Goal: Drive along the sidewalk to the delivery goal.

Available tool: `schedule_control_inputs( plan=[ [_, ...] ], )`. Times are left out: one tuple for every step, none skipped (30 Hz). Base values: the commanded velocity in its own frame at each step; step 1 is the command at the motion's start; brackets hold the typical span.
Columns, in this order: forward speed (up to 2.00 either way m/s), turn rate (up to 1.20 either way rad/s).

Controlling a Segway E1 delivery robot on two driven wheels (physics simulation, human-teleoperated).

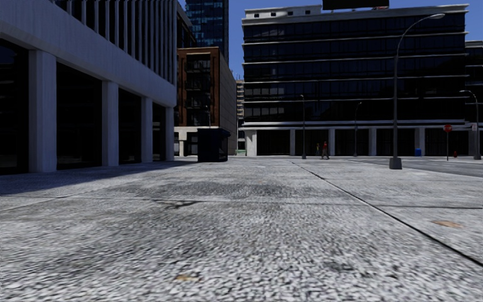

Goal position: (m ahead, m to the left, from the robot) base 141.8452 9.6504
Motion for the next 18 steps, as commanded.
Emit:
schedule_control_inputs(
  plan=[
    [2.00,0.00],
    [2.00,0.00],
    [2.00,0.00],
    [2.00,0.00],
    [2.00,0.00],
    [2.00,0.00],
    [2.00,0.00],
    [2.00,0.00],
    [2.00,0.00],
    [2.00,0.00],
    [2.00,0.00],
    [2.00,0.00],
    [2.00,0.00],
    [2.00,0.00],
    [2.00,0.00],
    [2.00,0.00],
    [2.00,0.00],
    [2.00,-0.14]
  ],
)
